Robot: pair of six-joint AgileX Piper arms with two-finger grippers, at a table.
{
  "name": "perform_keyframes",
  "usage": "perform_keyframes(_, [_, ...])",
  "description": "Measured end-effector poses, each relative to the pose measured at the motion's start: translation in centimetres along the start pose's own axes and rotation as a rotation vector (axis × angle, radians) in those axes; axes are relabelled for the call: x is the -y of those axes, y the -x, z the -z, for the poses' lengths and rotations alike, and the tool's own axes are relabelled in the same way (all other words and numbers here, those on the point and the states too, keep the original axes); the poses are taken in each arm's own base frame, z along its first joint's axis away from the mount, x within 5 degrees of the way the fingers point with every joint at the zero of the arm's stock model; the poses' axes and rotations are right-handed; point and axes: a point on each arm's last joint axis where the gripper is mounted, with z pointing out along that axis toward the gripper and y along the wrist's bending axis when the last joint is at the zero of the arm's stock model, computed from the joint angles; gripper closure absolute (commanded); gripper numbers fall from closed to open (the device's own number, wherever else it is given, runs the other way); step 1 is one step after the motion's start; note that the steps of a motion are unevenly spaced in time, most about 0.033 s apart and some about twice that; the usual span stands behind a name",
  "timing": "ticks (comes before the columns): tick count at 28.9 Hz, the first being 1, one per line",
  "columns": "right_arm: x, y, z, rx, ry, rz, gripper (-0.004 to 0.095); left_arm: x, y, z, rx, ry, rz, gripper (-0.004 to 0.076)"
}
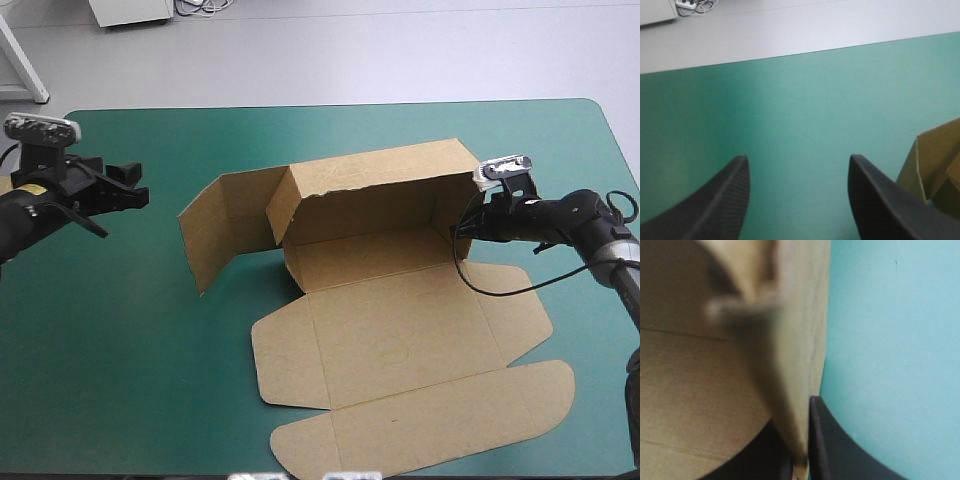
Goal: Fold the box
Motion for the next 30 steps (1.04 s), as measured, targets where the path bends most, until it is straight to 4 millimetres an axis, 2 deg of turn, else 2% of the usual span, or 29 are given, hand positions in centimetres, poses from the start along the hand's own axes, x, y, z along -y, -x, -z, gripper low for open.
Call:
perform_keyframes(2, [0.0, 0.2, 0.2, -0.010, 0.004, 0.000, 0.0923, -1.5, -1.0, 0.1, -0.003, -0.020, 0.077, 0.0306])
perform_keyframes(5, [-0.1, 0.3, 0.4, -0.056, 0.009, 0.000, 0.0923, -4.0, -3.5, -0.5, -0.028, -0.075, 0.246, 0.0312])
perform_keyframes(8, [-0.1, 0.3, 0.5, -0.066, 0.006, -0.006, 0.0923, -4.7, -5.4, -1.3, -0.046, -0.097, 0.310, 0.0358])
perform_keyframes(13, [-0.1, 0.3, 0.6, -0.078, 0.009, -0.045, 0.0923, -4.8, -7.0, -1.9, -0.090, -0.101, 0.319, 0.0396])
perform_keyframes(20, [-0.3, 0.8, 1.4, -0.154, 0.013, -0.101, 0.0923, -4.9, -7.5, -2.1, -0.107, -0.102, 0.321, 0.0396])
perform_keyframes(30, [-0.7, 2.8, 4.5, -0.369, 0.001, -0.116, 0.0923, -4.9, -7.5, -2.1, -0.107, -0.105, 0.323, 0.0396])
